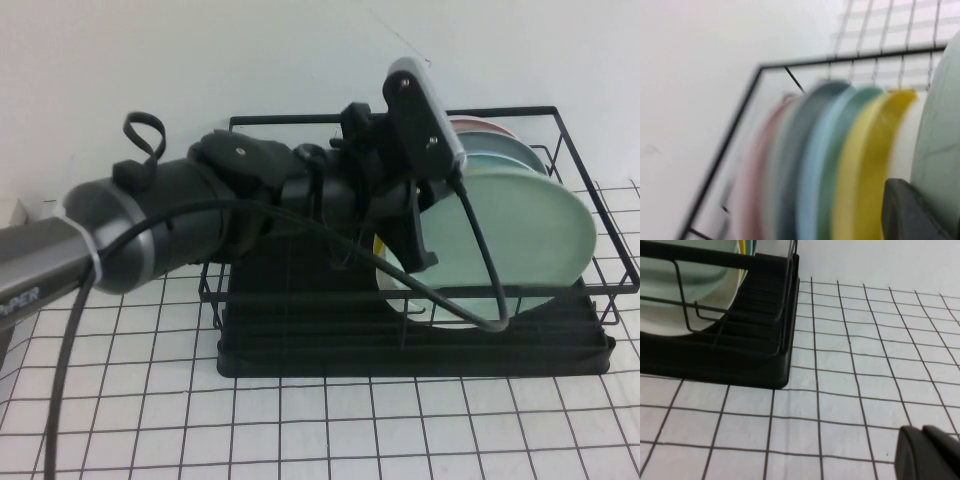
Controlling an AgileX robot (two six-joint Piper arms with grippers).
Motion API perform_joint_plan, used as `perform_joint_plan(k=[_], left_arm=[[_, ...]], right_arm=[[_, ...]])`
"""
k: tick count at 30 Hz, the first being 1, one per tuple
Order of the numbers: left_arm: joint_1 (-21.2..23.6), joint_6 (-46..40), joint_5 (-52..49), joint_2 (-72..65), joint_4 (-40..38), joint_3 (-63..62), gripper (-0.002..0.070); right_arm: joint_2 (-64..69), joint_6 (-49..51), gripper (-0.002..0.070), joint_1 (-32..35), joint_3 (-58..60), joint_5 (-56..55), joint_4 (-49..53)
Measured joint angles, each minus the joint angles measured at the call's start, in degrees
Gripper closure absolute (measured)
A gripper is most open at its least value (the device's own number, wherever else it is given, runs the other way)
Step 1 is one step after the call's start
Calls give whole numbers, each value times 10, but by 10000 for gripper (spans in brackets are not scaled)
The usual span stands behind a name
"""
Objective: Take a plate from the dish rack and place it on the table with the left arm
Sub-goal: Grasp the plate from the shelf, then place the plate from the table
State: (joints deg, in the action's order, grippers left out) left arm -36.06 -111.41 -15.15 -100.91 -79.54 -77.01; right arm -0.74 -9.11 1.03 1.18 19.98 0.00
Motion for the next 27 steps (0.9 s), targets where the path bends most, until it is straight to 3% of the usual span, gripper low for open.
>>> perform_joint_plan(k=[8,13,16,21,24,27], left_arm=[[0,10,6,90,-86,-41,627],[0,170,18,150,-85,-41,628],[0,313,-8,173,0,-31,628],[0,616,-146,177,231,-26,628],[0,732,-241,177,334,-13,628],[0,779,-280,177,377,31,628]], right_arm=[[0,0,680,0,0,0,0],[0,0,680,0,0,0,0],[0,0,680,0,0,0,0],[0,0,680,0,0,0,0],[0,0,680,0,0,0,0],[0,0,680,0,0,0,0]])
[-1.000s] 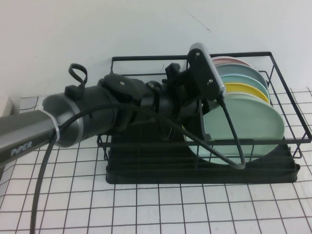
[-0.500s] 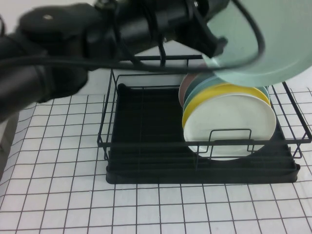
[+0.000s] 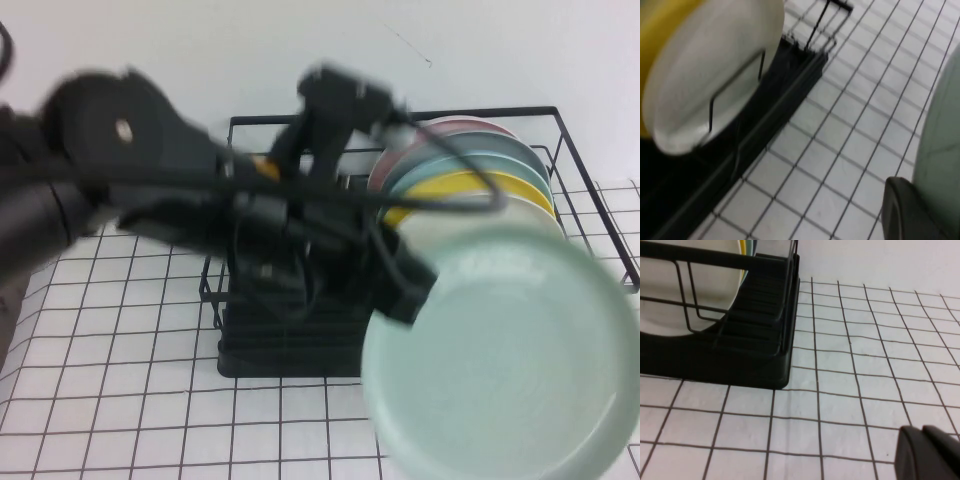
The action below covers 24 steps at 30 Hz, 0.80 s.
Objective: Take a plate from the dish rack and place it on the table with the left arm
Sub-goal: Place the plate from the table
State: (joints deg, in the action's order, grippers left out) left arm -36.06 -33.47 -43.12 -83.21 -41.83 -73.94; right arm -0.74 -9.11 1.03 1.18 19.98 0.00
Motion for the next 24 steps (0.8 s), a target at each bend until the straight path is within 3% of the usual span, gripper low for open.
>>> perform_joint_plan(k=[5,10,24], left_arm=[[0,33,53,0,2,115,628],[0,47,159,-8,-53,210,628],[0,48,206,-142,-154,231,628]], right_arm=[[0,0,680,0,0,0,0],[0,0,680,0,0,0,0],[0,0,680,0,0,0,0]])
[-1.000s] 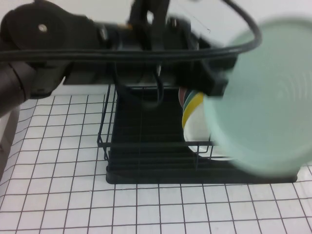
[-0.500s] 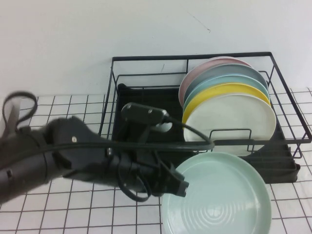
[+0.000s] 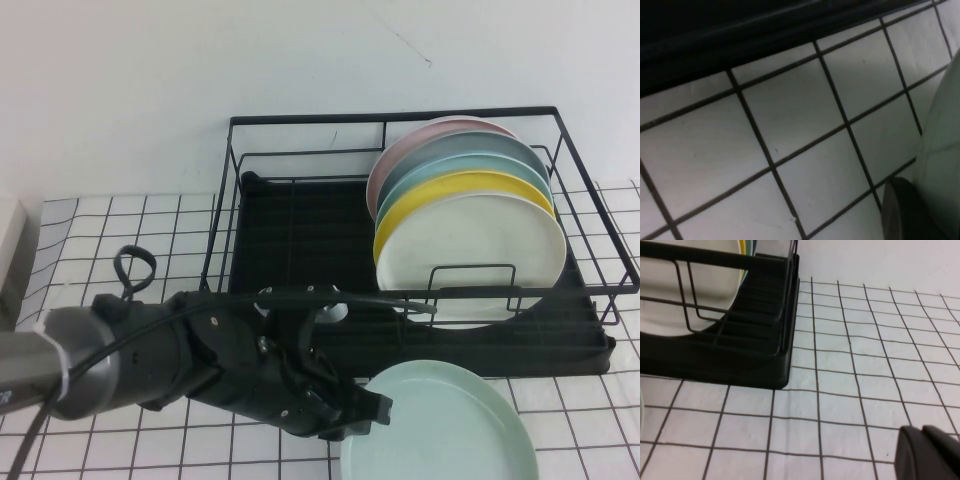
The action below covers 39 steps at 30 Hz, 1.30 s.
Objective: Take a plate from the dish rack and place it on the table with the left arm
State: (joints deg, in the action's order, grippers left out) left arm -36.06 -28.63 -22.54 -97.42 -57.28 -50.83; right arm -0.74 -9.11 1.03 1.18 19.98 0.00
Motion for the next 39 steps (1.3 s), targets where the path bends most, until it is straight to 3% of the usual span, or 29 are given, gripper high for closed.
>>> perform_joint_plan(k=[11,13,19,23,27,34,39], left_arm=[[0,-10,33,-15,-32,0,605],[0,-20,34,-16,-32,0,536],[0,-43,36,-9,-31,0,212],[0,-50,61,13,-19,0,169],[0,-51,62,47,2,0,245],[0,-48,26,129,51,0,599],[0,-47,25,216,121,0,664]], right_arm=[[0,0,680,0,0,0,0],[0,0,680,0,0,0,0],[0,0,680,0,0,0,0],[0,0,680,0,0,0,0],[0,0,680,0,0,0,0],[0,0,680,0,0,0,0],[0,0,680,0,0,0,0]])
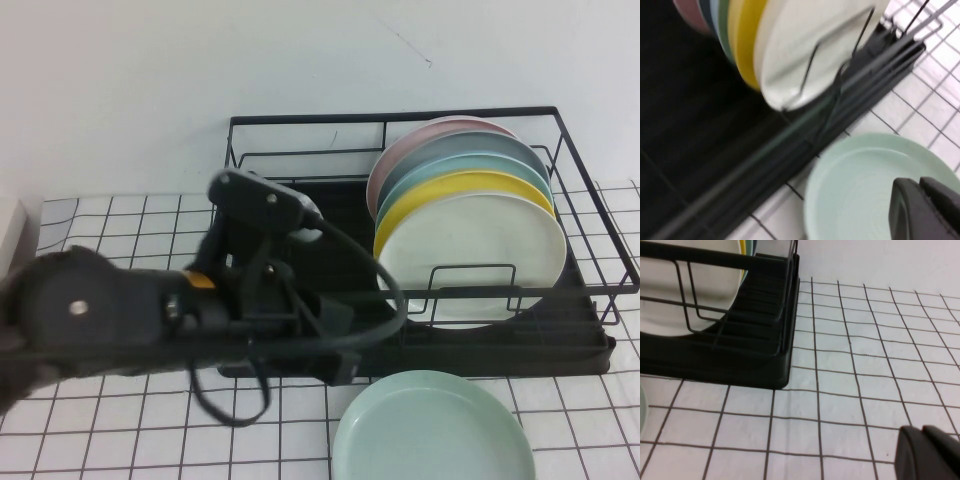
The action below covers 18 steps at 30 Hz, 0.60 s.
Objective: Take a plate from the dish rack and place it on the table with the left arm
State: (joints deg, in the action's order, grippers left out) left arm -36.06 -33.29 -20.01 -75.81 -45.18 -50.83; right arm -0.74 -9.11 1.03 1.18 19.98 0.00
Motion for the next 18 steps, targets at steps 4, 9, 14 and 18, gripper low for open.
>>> perform_joint_plan(k=[4,9,14,18], left_arm=[[0,-1,2,68,99,0,672],[0,-5,7,121,137,0,673],[0,-6,8,127,138,0,673],[0,-6,7,116,138,0,673]], right_arm=[[0,0,680,0,0,0,0],[0,0,680,0,0,0,0],[0,0,680,0,0,0,0],[0,0,680,0,0,0,0]])
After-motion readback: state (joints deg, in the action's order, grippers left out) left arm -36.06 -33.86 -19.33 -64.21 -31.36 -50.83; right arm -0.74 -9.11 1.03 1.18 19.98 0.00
